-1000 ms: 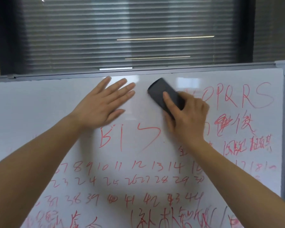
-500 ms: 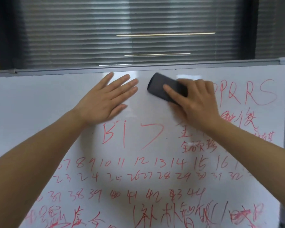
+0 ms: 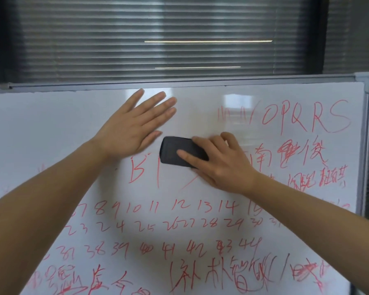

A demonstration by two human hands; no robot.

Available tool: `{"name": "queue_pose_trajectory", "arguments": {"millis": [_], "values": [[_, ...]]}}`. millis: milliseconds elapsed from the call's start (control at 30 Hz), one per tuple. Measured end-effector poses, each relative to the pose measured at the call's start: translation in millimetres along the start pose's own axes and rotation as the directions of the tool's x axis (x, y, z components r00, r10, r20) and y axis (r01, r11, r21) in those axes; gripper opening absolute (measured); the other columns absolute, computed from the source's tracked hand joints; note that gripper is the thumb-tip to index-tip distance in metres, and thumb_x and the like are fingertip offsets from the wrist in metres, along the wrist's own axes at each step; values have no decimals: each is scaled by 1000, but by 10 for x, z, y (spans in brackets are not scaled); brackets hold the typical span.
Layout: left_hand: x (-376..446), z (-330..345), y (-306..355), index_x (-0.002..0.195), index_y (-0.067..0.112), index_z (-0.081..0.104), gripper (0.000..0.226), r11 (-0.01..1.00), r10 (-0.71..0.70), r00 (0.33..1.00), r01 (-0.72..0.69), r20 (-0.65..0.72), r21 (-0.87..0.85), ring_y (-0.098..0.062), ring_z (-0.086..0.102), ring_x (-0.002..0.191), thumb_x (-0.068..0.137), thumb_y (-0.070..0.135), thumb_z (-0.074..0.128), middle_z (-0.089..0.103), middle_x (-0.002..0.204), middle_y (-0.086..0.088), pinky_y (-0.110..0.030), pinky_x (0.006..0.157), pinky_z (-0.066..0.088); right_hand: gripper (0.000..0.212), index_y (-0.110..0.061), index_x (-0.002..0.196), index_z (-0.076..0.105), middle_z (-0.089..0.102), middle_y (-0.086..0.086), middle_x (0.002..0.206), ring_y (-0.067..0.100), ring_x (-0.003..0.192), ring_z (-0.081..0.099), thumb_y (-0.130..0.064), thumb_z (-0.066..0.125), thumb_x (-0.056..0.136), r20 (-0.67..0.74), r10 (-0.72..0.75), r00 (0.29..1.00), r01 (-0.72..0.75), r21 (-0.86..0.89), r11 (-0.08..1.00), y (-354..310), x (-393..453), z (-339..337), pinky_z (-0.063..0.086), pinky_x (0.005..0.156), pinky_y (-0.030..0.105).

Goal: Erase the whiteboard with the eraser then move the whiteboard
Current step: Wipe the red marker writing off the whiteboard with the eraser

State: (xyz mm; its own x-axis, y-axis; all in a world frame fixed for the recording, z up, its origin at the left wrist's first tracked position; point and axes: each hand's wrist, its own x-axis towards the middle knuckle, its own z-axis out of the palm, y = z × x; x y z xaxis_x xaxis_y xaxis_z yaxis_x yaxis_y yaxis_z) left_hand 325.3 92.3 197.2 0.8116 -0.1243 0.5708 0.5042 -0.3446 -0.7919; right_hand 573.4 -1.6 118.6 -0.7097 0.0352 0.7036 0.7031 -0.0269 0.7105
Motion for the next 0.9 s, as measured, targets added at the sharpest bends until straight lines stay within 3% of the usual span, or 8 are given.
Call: {"name": "queue_pose_trajectory", "arguments": {"millis": [100, 200, 300, 433, 567, 633, 767, 900], "values": [[-2, 12, 3, 155, 13, 19, 55, 1000, -8, 1000, 8, 8, -6, -26, 13, 150, 106, 35, 18, 15, 163, -7, -51, 120, 13, 40, -22, 132, 56, 65, 17, 115, 30, 85, 54, -24, 59, 92, 21, -69, 997, 70, -22, 997, 134, -86, -45, 37, 77, 42], [8, 19, 5, 155, 12, 20, 55, 1000, -4, 1000, 4, 2, -12, -26, 14, 150, 105, 35, 18, 16, 162, -7, -50, 120, 12, 43, -22, 134, 51, 63, 18, 118, 31, 89, 54, -24, 60, 91, 29, -28, 999, 30, -82, 996, 385, -175, -113, 38, 78, 43], [15, 20, 0, 155, 12, 20, 55, 1000, -3, 1000, 3, -10, -14, -26, 15, 150, 105, 35, 18, 17, 162, -7, -50, 120, 12, 41, -21, 133, 56, 62, 19, 117, 32, 87, 53, -30, 60, 93, 20, 150, 988, -145, -159, 976, 649, -224, -183, 36, 79, 42], [27, 16, 13, 154, 11, 22, 54, 1000, -1, 1000, 0, -24, -18, -27, 17, 149, 106, 34, 20, 19, 162, -7, -51, 119, 14, 38, -20, 130, 60, 61, 19, 114, 34, 85, 53, -36, 57, 96, -59, 416, 908, -419, -209, 884, 763, -272, -220, 36, 79, 43], [12, 10, 5, 154, 11, 23, 54, 1000, -7, 1000, 7, -11, -22, -28, 17, 149, 105, 34, 20, 20, 161, -7, -53, 119, 15, 38, -20, 131, 59, 59, 19, 116, 35, 89, 52, -34, 56, 96, -120, 546, 829, -559, -170, 812, 606, -282, -166, 35, 81, 43], [3, 3, 3, 154, 11, 23, 54, 1000, -7, 1000, 7, -4, -21, -28, 17, 149, 105, 35, 18, 20, 161, -7, -53, 119, 16, 38, -20, 131, 59, 58, 20, 116, 34, 90, 51, -32, 58, 95, -116, 533, 838, -546, -155, 823, 494, -286, -126, 35, 82, 43], [-3, -5, 16, 154, 11, 22, 54, 999, -10, 1000, 10, -12, -31, -28, 18, 149, 106, 34, 18, 21, 161, -8, -52, 119, 15, 39, -20, 133, 54, 59, 20, 117, 33, 89, 48, -27, 58, 94, -61, 365, 929, -370, -159, 915, 401, -400, -119, 34, 80, 43], [13, -6, 29, 154, 10, 22, 54, 1000, -5, 1000, 4, -16, -30, -29, 17, 149, 105, 34, 19, 20, 161, -8, -52, 119, 15, 41, -21, 134, 50, 59, 19, 118, 31, 90, 47, -26, 58, 95, 0, 215, 977, -213, -144, 966, 435, -571, -198, 34, 78, 42]]}}
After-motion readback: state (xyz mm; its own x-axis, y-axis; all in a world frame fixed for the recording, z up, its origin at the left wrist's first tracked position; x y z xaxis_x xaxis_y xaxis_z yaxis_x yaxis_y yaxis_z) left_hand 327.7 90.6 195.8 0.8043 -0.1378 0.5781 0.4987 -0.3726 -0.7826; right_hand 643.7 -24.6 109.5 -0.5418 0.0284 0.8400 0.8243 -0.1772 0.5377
